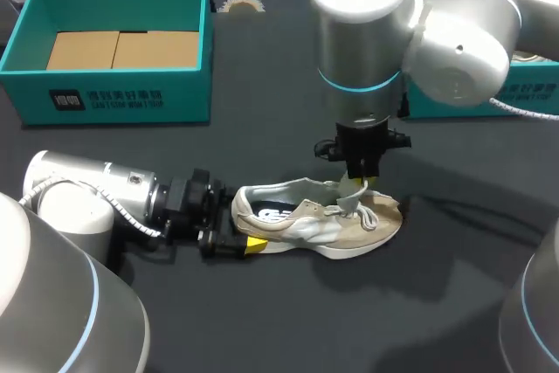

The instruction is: Take the shoe out of the shoebox, open the shoe tongue, remove and reinsert the insole, then place the shoe into the shoebox

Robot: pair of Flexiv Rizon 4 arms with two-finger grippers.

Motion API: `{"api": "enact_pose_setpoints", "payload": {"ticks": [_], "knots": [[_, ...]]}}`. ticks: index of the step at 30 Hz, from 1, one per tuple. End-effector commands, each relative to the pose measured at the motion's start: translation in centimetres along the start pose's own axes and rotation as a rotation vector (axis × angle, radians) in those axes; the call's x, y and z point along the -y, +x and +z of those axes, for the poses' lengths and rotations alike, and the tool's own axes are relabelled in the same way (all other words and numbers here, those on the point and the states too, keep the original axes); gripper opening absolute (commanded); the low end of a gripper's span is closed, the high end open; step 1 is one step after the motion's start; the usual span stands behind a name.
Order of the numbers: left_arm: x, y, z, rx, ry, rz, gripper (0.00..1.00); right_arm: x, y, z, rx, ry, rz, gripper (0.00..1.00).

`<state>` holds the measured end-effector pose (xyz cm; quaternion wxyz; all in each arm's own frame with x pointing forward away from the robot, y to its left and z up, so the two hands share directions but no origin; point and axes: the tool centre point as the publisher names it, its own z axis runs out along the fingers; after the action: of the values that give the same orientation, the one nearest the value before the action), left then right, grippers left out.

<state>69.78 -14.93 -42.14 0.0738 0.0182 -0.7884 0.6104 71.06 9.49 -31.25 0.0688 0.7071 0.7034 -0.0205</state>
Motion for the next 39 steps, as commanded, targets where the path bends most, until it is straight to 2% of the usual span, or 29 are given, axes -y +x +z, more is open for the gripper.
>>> {"api": "enact_pose_setpoints", "payload": {"ticks": [1,4,10,27,36,39], "knots": [[-0.5,0.3,-0.1,0.002,0.000,0.000,0.00,0.2,-0.5,0.7,-0.073,-0.022,-0.060,0.00],[-0.5,0.3,-0.1,0.002,0.000,0.000,0.00,0.2,-1.0,1.1,-0.113,-0.049,-0.115,0.00],[-0.5,0.3,-0.1,0.002,0.000,0.000,0.00,0.0,-2.1,2.8,-0.083,-0.073,-0.142,0.00],[-0.5,0.3,-0.1,0.002,0.000,0.000,0.00,-1.0,-4.0,5.1,0.035,-0.020,-0.106,0.01],[-0.5,0.3,-0.1,0.002,0.000,0.000,0.00,-1.0,-4.5,4.9,0.080,-0.030,-0.080,0.47],[-0.5,0.3,-0.1,0.002,0.000,0.000,0.00,-1.1,-4.6,4.7,0.086,-0.034,-0.075,0.49]]}}
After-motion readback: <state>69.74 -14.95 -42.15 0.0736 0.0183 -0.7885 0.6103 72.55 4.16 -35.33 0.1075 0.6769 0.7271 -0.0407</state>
